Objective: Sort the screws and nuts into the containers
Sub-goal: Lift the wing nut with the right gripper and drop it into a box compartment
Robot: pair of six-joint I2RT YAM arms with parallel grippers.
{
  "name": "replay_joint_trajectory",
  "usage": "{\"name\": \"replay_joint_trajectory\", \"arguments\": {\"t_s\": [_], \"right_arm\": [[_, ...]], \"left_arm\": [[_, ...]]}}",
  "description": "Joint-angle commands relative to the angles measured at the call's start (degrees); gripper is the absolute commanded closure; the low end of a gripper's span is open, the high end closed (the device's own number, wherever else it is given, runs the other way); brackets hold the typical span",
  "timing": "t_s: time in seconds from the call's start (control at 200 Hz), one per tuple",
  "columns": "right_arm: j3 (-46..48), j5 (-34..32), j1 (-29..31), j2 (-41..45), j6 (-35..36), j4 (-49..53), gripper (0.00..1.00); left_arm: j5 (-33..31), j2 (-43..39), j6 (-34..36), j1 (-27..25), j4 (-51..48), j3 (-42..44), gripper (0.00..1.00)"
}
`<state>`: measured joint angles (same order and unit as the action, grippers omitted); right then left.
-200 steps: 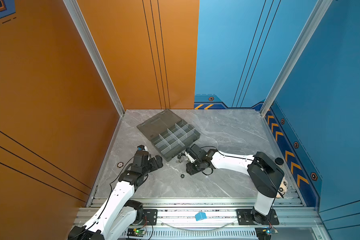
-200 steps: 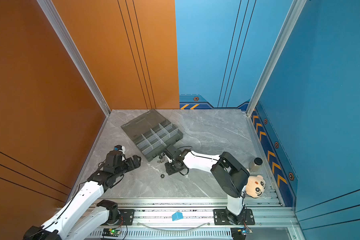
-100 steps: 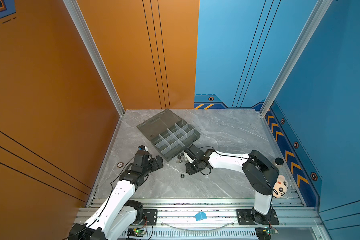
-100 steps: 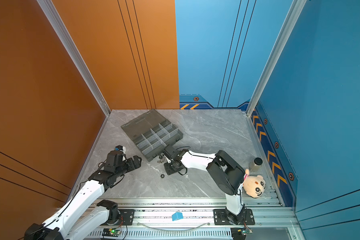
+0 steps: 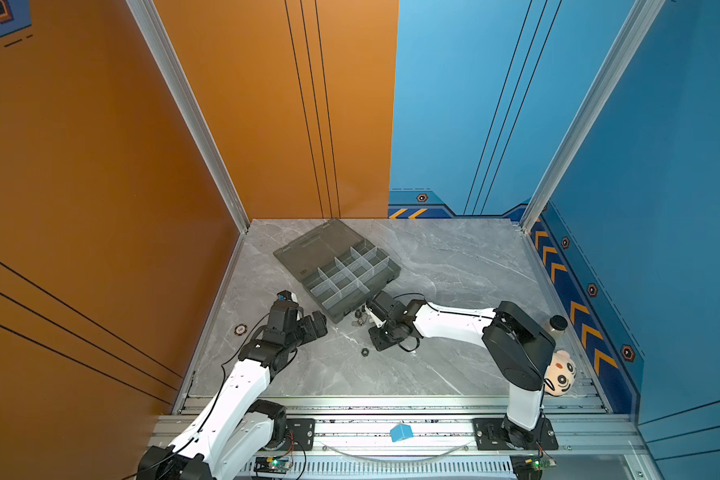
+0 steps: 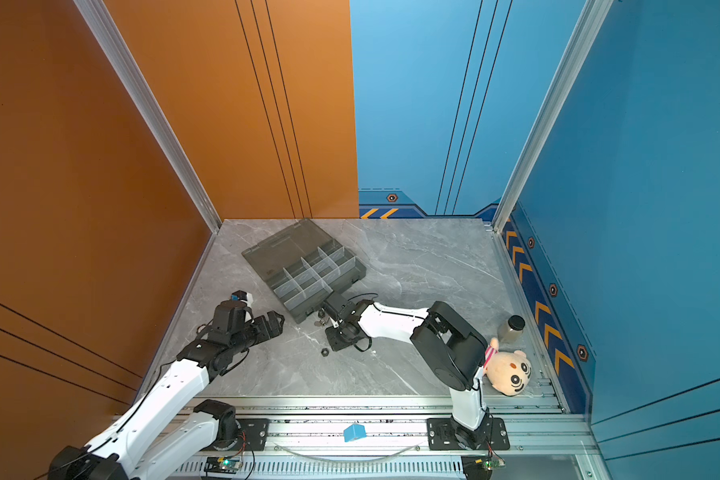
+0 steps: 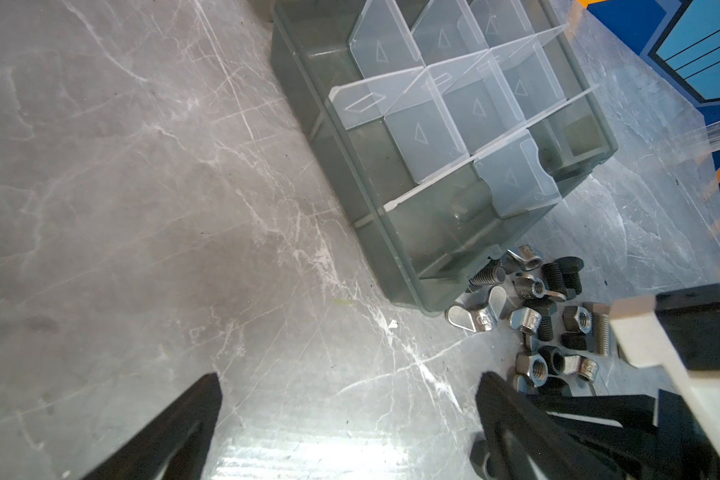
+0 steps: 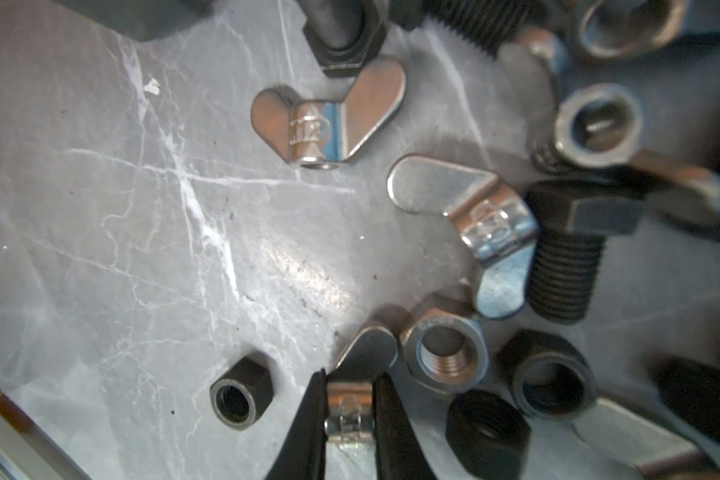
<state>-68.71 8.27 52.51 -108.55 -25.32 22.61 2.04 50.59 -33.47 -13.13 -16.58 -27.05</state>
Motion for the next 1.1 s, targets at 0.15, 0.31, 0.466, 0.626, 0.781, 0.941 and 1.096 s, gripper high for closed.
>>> {"name": "replay_joint_trajectory", "arguments": {"t_s": [0.15,0.31,0.466,0.626,0.781,0.941,1.096], "right_arm": [[-1.82,2.13,-1.25,3.54,3.39,0.04,0.98],[-4.60,6.03,-2.66,5.88,5.84,-0.45,1.00],[-10.11,9.45,-3.76,6.40,9.63,-0.45,1.00],[-20.80,10.59,-4.65,3.08,14.68,2.44,1.00],[-31.08,10.97,-5.12,-2.73,18.24,2.62,1.00],[-39.05,11.04,-5.40,-9.48,18.95,-1.27,1.00],[-43.26,10.48,-5.40,-16.19,18.14,-6.34,1.00]], "left_arm": [[2.25,-1.70,1.92,0.43,2.15,-0.21,0.02],[2.76,-2.65,1.94,0.59,2.41,-0.06,0.02],[5.73,-2.86,2.60,1.06,4.58,0.57,0.02],[8.04,-3.08,2.28,2.28,5.20,1.20,0.02],[10.20,-3.72,1.95,3.43,8.38,1.76,0.02],[12.34,-4.44,1.23,5.44,7.88,2.23,0.02],[14.49,-5.38,0.15,6.71,8.81,2.94,0.02]]}}
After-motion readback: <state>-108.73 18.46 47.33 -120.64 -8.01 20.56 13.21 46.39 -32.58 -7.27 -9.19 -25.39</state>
